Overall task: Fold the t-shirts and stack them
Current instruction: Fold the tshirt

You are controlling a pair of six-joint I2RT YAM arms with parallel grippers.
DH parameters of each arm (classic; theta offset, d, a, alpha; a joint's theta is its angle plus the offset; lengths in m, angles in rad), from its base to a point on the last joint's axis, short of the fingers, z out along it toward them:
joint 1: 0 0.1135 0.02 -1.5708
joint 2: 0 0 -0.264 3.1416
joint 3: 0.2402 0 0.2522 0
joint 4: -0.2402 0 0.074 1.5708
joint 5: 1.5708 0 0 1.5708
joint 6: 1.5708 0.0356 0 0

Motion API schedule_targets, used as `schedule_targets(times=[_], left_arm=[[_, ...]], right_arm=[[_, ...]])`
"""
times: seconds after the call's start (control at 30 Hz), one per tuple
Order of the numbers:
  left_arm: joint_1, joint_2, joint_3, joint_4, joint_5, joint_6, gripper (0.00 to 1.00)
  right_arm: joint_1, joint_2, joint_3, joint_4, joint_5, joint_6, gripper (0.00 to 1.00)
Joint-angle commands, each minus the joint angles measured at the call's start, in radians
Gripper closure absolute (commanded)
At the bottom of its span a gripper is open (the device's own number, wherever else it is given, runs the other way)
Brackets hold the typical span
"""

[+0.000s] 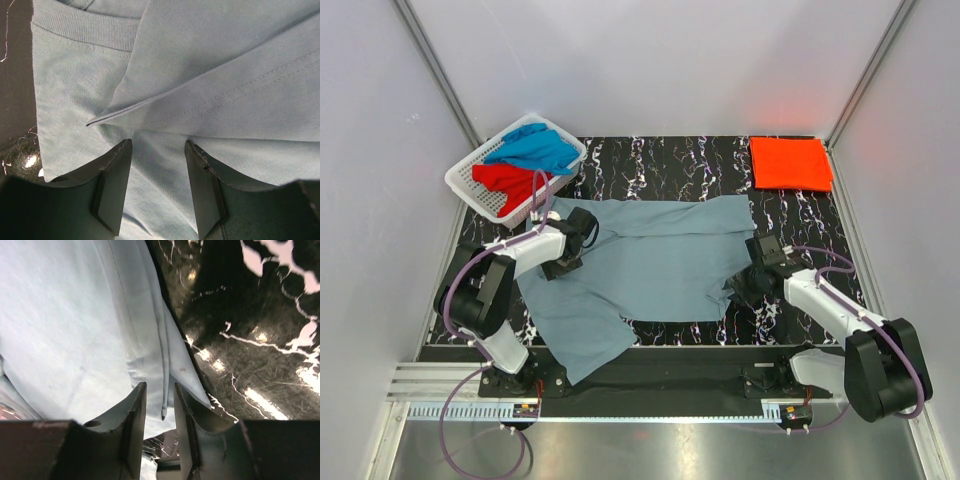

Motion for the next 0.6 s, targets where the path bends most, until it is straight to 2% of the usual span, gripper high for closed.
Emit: schedule_targets(times=[0.0, 0.23, 0.57], left_arm=[[-0.006, 0.039, 0.004, 0.011, -0.002, -0.017, 0.48], [-0.007, 0.035, 0.002, 0.010, -0.005, -0.017, 0.47], [-0.007, 0.037, -0.001, 0.011, -0.003, -0.019, 0.48]], right_arm=[[0.037, -0.011, 0.035, -0.027, -0.006, 0.047, 0.64], [0.103, 0.024, 0.066, -0.020, -0.002, 0.096, 0.64], [0.114, 0.044, 0.064, -0.013, 0.009, 0.107, 0.65]])
